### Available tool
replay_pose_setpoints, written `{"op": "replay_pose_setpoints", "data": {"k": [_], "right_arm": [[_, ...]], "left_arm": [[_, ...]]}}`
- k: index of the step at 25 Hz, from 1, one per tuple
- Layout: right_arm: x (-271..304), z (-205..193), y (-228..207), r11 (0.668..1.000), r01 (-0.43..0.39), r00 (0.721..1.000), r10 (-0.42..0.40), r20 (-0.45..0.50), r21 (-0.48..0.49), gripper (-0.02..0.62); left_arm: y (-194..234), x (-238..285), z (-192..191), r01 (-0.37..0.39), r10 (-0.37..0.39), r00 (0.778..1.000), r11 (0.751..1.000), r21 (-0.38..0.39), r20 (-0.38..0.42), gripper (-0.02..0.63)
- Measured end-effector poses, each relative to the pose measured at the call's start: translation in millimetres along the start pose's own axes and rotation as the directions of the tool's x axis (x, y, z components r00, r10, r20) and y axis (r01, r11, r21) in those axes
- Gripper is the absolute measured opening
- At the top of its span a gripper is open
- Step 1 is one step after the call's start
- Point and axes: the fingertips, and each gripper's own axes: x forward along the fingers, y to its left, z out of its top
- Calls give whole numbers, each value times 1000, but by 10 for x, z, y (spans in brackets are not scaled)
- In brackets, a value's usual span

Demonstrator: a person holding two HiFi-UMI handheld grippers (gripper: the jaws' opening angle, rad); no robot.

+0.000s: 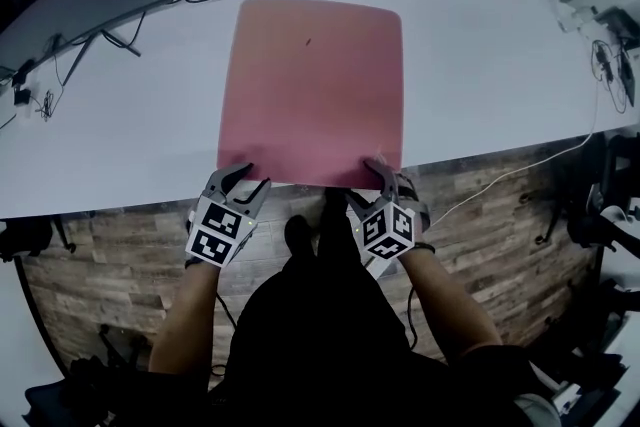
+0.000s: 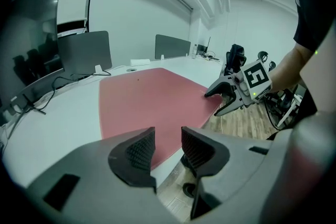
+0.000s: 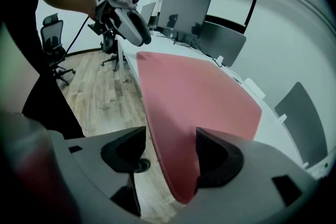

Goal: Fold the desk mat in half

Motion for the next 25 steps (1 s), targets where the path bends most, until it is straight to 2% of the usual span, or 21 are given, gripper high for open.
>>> {"op": "replay_pose_setpoints", "data": {"k": [3, 5, 6, 8, 10, 14, 18, 21, 23, 25], "right_arm": [[4, -7, -44, 1000, 2, 1000, -2, -22, -22, 262], [-22, 37, -26, 999, -34, 999, 34, -17, -17, 242], [-48, 70, 1, 998, -56, 998, 56, -11, -19, 207], [-119, 139, 46, 996, -82, 997, 82, 4, -31, 84], [-209, 217, 7, 997, -78, 997, 79, 26, -20, 44], [-440, 452, -236, 996, -74, 994, 70, 89, 47, 21], [-696, 701, -471, 996, -66, 990, 59, 129, 56, 18], [-851, 838, -599, 997, -53, 989, 45, 144, 52, 18], [-927, 888, -635, 999, -37, 990, 32, 141, 31, 18], [-992, 899, -652, 1000, -17, 991, 14, 135, 24, 18]], "left_arm": [[18, -5, -25, 5, -5, 1000, 1000, -1, -11, 147], [16, -3, -42, 17, -17, 1000, 1000, 2, -18, 156], [3, 2, -50, 25, -25, 999, 1000, 5, -22, 163], [-36, 12, -64, 41, -40, 999, 999, 22, -35, 180], [-84, 34, -84, 57, -54, 997, 997, 60, -58, 203], [-182, 128, -121, 72, -50, 992, 979, 193, -115, 244], [-68, 151, -69, 3, 43, 988, 956, 294, -149, 247], [114, 132, -21, -52, 106, 983, 944, 327, -151, 247], [245, 72, 42, -96, 143, 982, 940, 327, -122, 245], [356, -38, 104, -142, 176, 981, 938, 316, -80, 217]]}}
